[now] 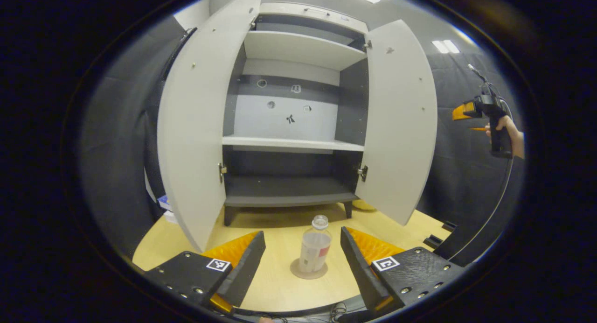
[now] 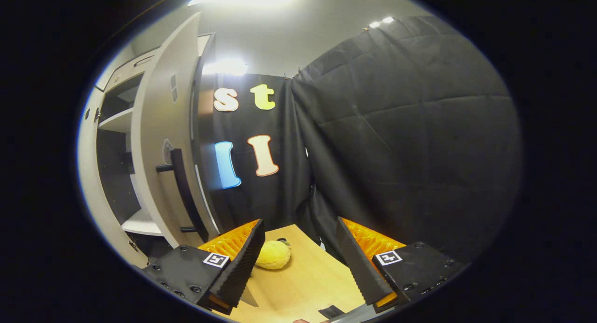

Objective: Grasp the bottle in the cabinet with the left hand and place it on the coaster, then close the right door with the right hand and the left door with the left hand.

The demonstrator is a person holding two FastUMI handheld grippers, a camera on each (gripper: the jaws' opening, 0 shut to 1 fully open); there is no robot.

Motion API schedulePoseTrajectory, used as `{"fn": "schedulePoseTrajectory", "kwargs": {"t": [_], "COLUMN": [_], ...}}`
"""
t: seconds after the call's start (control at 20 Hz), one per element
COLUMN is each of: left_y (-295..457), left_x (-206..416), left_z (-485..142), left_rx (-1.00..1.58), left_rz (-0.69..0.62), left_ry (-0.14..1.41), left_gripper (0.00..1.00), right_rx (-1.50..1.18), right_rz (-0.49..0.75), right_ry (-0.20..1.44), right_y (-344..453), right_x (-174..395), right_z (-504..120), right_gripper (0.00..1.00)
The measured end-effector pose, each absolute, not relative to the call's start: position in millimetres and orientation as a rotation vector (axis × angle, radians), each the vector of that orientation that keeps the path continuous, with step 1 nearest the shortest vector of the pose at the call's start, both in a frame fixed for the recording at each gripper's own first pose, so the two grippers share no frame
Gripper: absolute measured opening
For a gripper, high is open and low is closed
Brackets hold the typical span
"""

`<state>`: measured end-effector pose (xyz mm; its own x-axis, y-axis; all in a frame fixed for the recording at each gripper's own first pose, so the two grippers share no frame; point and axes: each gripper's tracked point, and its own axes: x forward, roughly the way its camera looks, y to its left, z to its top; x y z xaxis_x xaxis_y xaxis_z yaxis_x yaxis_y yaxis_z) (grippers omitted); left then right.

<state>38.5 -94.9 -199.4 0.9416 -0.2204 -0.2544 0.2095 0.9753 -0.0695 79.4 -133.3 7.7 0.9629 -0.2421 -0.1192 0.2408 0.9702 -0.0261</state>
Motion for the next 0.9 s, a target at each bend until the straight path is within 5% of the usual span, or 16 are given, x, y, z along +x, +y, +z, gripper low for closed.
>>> {"fn": "schedulePoseTrajectory", "kwargs": {"t": [0.35, 0.55, 0.6, 0.9], "left_y": [-53, -36, -32, -21], "left_x": [62, 76, 80, 95], "left_z": [-76, -25, -11, 51], "left_rx": [-0.042, -0.097, -0.102, -0.050], "left_rz": [-0.073, 0.005, 0.022, 0.117], "left_ry": [0.124, 0.086, 0.065, 0.003], "left_gripper": [0.89, 0.97, 0.96, 0.94], "right_rx": [-0.037, -0.068, -0.068, -0.071], "right_rz": [-0.206, -0.171, -0.152, -0.018], "right_ry": [0.046, -0.004, -0.014, -0.024], "right_y": [-130, -132, -130, -120], "right_x": [91, 109, 113, 135], "right_z": [38, 55, 58, 69], "right_gripper": [0.98, 0.92, 0.97, 0.92]}}
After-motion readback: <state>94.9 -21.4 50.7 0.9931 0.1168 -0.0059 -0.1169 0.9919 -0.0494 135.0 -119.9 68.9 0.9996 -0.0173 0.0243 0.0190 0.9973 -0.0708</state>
